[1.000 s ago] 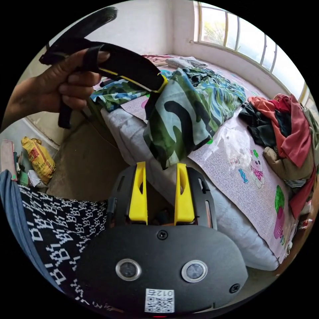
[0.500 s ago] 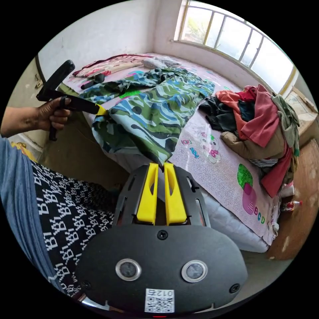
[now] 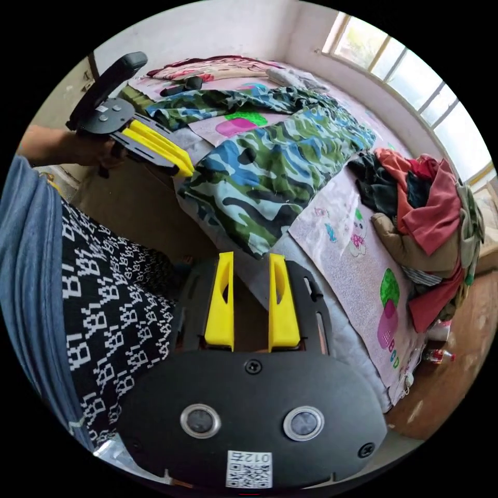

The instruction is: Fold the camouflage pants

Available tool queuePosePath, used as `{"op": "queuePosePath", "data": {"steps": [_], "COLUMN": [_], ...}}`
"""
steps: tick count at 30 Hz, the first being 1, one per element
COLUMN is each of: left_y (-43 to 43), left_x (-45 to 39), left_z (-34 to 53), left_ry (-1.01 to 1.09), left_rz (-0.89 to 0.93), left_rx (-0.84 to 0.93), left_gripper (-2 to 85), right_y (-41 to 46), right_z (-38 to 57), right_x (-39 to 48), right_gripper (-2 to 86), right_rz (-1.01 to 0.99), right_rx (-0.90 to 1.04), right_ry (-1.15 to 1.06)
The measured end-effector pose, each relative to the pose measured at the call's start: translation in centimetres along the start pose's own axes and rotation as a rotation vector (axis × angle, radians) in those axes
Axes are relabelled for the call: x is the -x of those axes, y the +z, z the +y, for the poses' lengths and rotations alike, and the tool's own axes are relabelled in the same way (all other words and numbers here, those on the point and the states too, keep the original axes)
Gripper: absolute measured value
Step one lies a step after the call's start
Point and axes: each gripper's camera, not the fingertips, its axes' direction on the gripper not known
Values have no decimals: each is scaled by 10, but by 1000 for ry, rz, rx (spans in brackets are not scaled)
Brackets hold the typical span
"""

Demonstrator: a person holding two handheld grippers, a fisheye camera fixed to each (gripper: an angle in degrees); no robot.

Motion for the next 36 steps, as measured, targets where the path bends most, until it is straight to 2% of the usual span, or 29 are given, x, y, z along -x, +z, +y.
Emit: {"op": "queuePosePath", "data": {"steps": [3, 5, 10, 14, 16, 19, 23, 25, 27, 31, 36], "left_y": [7, 4, 29, 26, 22, 21, 34, 23, 2, -31, -11], "left_x": [-7, 2, 25, 39, 43, 45, 50, 57, 61, 58, 49], "left_z": [-22, -36, -46, -28, -20, -18, -7, 0, 4, -16, -66], "left_ry": [-9, -64, -108, -119, -114, -103, -109, -154, -179, -177, -135], "left_rz": [-33, 23, 30, 29, 87, 117, 88, 90, 100, 104, 100], "left_rx": [-35, -82, 37, 80, 84, 151, 287, 251, 170, -6, 12], "left_gripper": [8, 6, 2, -1, -1, -1, -2, -1, -2, -2, -1], "right_y": [12, 33, 87, 65, 42, 28, 89, 100, 88, 62, 104], "right_z": [-9, -10, -8, -5, -8, -18, -12, -3, -1, -29, -75], "right_x": [-48, -95, -115, -114, -114, -106, -72, -59, -45, -14, 2], "right_gripper": [96, 91, 69, 24, 19, 15, 17, 18, 17, 12, 9], "right_rz": [-104, -307, -516, -562, -558, -418, -273, -230, -198, -106, -137], "right_rx": [-44, -43, 44, -62, -63, 79, 360, 397, 340, 86, 61], "right_ry": [211, 387, 417, 455, 473, 482, 339, 304, 276, 189, 152]}}
